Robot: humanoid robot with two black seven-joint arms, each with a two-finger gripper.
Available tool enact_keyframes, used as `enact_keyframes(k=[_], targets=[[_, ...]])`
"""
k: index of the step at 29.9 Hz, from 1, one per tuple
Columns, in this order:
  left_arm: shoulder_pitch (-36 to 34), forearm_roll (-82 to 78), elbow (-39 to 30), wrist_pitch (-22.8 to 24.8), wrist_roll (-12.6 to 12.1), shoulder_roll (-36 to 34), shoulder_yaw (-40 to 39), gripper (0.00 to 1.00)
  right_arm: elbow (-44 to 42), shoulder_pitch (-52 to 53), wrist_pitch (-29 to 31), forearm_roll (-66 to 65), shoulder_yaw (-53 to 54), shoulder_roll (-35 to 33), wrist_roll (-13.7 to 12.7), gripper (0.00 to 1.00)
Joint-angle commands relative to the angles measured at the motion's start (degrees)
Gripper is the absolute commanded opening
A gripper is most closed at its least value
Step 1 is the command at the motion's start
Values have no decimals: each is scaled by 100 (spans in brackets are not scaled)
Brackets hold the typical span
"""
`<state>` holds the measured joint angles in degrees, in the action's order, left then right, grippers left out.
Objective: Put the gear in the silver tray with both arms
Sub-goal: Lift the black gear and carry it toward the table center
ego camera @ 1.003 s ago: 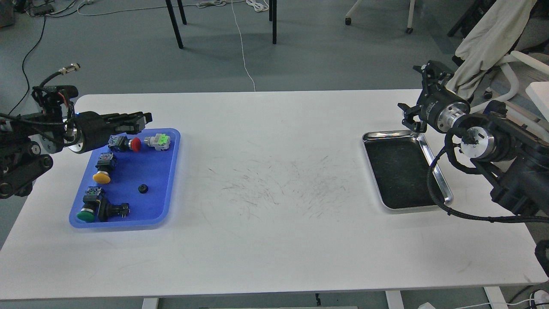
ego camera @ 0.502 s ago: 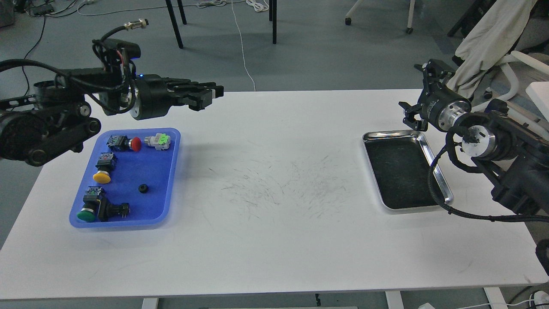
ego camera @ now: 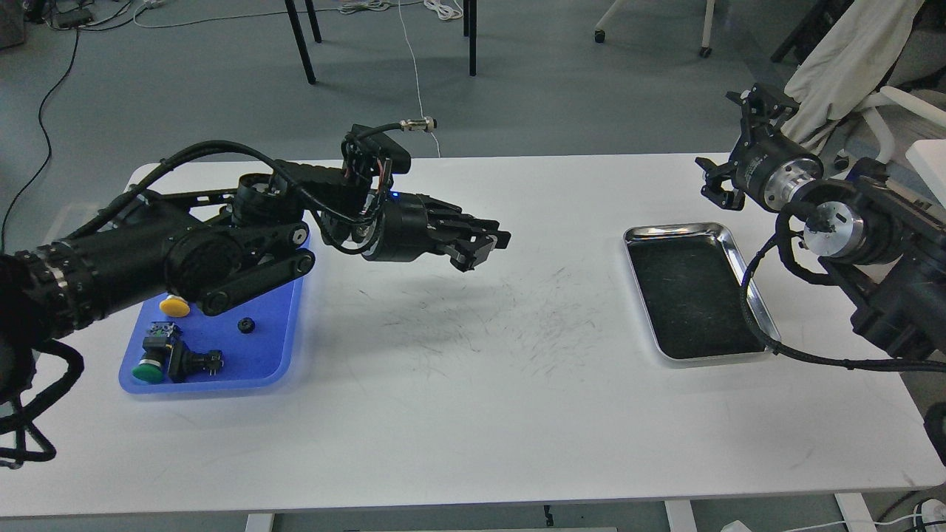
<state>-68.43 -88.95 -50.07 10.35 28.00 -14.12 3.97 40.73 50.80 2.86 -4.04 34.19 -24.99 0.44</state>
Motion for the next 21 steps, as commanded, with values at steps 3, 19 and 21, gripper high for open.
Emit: enact_keyframes(k=[3,19,21], targets=[[207,-79,559,-50,0,743,95,1,-12,18,-13,-9,-9,-50,-9,99],[611,-140,1913,-305,0,1412,227,1,-30,80,-48,-9,-9,-50,-18,99],[646,-140,1940,-323,0,1412,236,1,-30,88,-48,-9,-17,-59,-26,99]])
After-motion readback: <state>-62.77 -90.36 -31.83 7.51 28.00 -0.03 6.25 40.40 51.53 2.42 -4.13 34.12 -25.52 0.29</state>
